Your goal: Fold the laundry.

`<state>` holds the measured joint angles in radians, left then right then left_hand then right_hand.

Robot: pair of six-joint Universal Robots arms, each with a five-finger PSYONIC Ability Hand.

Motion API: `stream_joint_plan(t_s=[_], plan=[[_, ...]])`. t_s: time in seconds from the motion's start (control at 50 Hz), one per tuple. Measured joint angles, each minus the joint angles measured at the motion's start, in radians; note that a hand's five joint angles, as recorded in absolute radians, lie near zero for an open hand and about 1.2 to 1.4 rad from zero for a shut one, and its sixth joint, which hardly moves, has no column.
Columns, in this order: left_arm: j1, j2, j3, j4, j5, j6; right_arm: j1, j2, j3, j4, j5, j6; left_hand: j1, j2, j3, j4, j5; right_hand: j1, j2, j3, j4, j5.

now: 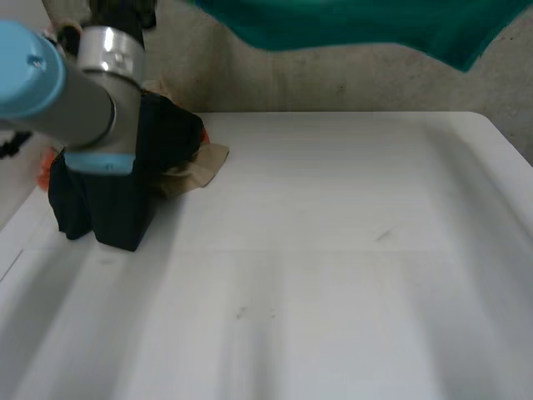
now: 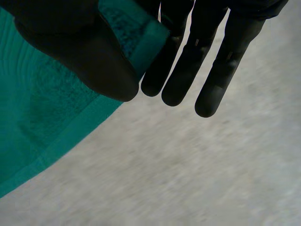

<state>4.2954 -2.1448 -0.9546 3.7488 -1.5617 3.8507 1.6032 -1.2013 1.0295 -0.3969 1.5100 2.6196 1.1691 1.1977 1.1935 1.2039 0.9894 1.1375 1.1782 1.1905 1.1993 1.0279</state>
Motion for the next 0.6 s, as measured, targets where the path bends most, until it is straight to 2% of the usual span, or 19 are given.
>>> stream_joint_plan(t_s=[0.26,0.42,0.46,0.58,0.6], plan=[[-0.005,0.021,-0.375,-0.039,0.01,-0.049,-0.019,0.074,0.212,0.167,-0.117,-0.022,0.0,0.0,0.0,0.0,0.0,0.0,0.006,0.0,0.0,0.0],[-0.015,0.124,-0.67,-0.103,0.01,-0.038,-0.127,0.058,0.416,0.322,-0.148,-0.164,0.0,0.0,0.0,0.0,0.0,0.0,0.006,0.0,0.0,0.0],[-0.021,0.182,-0.744,-0.149,0.009,-0.033,-0.161,0.025,0.471,0.373,-0.152,-0.232,0.0,0.0,0.0,0.0,0.0,0.0,0.006,0.0,0.0,0.0],[-0.061,0.411,-0.945,-0.405,0.009,-0.006,-0.292,-0.141,0.626,0.591,-0.167,-0.487,0.0,0.0,0.0,0.0,0.0,0.0,0.006,0.0,0.0,0.0],[-0.075,0.475,-0.986,-0.508,0.01,0.003,-0.337,-0.192,0.661,0.662,-0.178,-0.561,0.0,0.0,0.0,0.0,0.0,0.0,0.006,0.0,0.0,0.0]])
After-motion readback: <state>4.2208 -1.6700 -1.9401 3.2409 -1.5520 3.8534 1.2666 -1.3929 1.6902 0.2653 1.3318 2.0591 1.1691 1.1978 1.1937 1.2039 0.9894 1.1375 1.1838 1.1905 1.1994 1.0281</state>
